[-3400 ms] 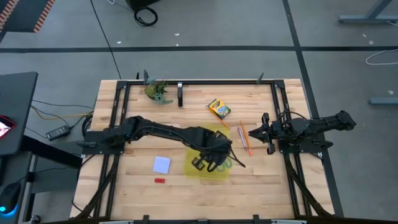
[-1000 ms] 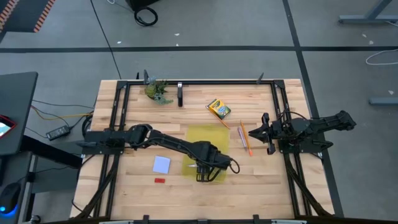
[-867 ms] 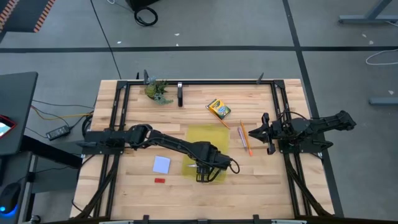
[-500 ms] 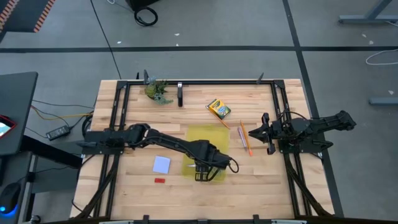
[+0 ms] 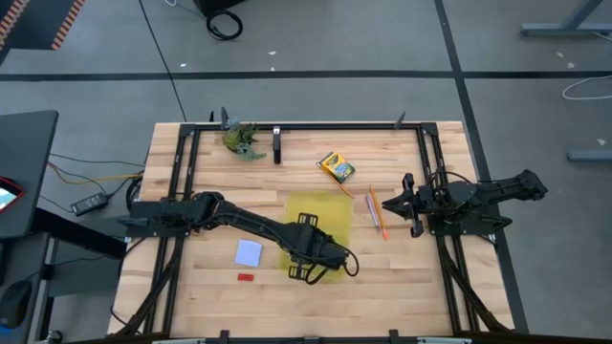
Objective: Pack school essentials
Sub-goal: Put the red eraser into the yellow supply box
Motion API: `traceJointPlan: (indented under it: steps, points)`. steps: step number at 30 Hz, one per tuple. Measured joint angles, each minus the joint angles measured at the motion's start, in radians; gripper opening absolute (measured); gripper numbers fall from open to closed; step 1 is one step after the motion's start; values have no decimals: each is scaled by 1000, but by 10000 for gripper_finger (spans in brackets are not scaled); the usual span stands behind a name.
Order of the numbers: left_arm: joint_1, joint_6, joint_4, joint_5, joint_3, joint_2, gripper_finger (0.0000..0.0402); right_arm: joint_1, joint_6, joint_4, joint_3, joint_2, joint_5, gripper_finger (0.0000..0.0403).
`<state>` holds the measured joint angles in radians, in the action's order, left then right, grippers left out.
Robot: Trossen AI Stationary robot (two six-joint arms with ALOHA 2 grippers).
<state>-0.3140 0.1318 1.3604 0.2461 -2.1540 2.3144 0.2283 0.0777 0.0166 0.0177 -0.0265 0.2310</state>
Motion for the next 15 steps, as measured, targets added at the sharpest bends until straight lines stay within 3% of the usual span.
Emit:
traceJointPlan:
  steps: [15]
  points:
    - [-12,15,56,5,0,-7,117,0,0,0,0,0,0,51]
